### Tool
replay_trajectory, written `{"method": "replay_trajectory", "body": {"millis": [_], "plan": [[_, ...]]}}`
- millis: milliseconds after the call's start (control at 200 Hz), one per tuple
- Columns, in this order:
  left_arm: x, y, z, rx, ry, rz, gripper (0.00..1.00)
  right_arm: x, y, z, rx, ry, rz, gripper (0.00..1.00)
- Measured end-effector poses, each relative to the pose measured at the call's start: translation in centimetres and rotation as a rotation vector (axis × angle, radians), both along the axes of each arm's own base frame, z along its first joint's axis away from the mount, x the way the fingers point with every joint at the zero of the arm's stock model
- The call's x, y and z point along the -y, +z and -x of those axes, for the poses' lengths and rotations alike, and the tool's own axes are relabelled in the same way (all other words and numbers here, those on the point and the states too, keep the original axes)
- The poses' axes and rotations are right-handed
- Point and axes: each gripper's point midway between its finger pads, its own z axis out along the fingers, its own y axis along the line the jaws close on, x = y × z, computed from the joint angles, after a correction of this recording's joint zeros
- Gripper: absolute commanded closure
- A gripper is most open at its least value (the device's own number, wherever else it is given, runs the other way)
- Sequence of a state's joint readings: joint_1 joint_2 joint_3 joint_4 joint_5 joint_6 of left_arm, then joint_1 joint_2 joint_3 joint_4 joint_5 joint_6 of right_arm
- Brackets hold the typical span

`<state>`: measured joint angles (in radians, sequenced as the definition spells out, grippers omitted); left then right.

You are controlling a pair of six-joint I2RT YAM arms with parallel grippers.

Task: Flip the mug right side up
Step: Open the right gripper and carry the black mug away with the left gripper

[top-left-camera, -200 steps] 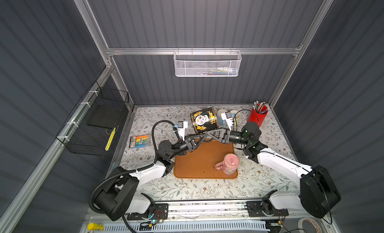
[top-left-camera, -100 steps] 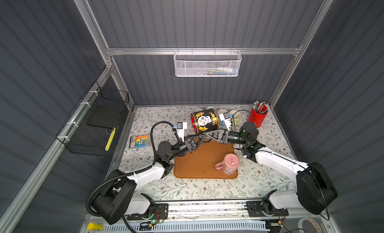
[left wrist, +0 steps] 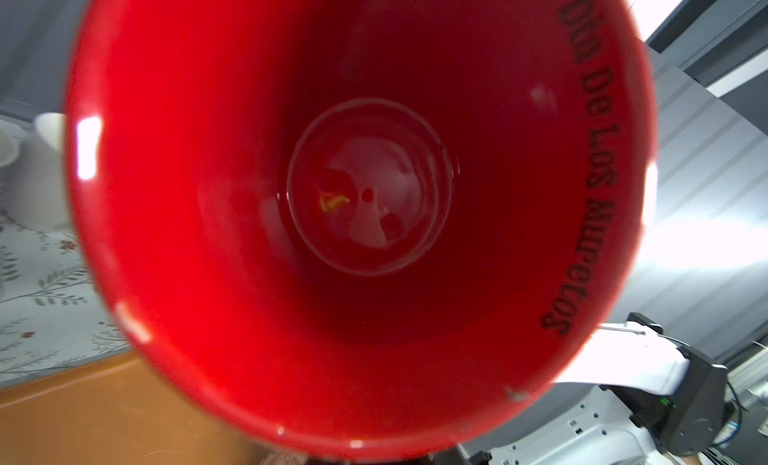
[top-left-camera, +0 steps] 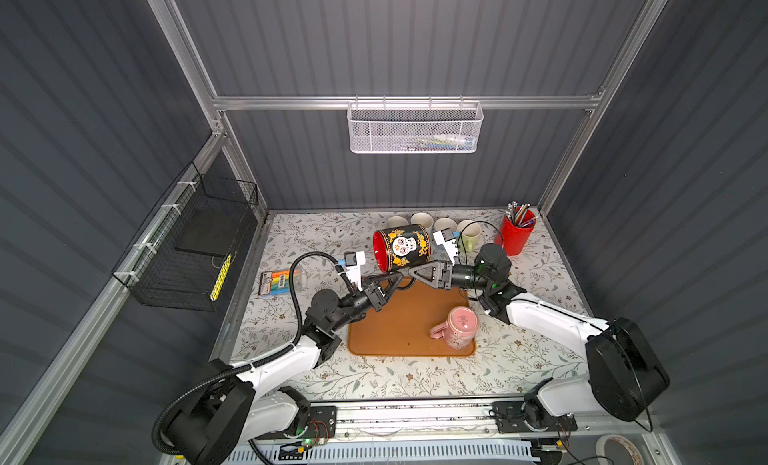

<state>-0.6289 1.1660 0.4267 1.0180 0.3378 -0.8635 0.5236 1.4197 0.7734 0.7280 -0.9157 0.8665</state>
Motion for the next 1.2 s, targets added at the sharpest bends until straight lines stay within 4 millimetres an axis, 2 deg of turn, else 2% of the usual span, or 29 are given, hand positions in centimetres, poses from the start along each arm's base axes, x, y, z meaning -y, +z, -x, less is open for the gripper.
{"method": "replay_trajectory", "body": {"millis": [180, 345, 530, 800, 931, 1196], "plan": [[-1.3, -0.8, -1.1, -0.021, 0.104, -0.042, 1.00, 0.3, -0.7, -0.1, 0.002, -0.009, 0.012, 0.43], [-2.6, -4.1, -2.3, -0.115, 0.205, -0.149, 1.00, 0.6, -1.0, -0.4, 0.018, -0.025, 0.019, 0.43], [-4.2, -7.8, -2.8, -0.211, 0.297, -0.289, 1.00, 1.1, -1.8, -0.6, 0.010, -0.053, 0.044, 0.43], [-6.5, -11.2, -3.1, -0.288, 0.400, -0.479, 1.00, 1.5, -1.8, -0.6, 0.025, -0.076, 0.059, 0.44], [-7.4, -11.1, -3.6, -0.291, 0.443, -0.580, 1.00, 1.6, -1.9, -0.5, 0.028, -0.077, 0.068, 0.44], [-8.3, -8.5, -5.5, -0.229, 0.516, -0.767, 1.00, 1.9, -2.2, -0.4, 0.029, -0.092, 0.095, 0.46]]}}
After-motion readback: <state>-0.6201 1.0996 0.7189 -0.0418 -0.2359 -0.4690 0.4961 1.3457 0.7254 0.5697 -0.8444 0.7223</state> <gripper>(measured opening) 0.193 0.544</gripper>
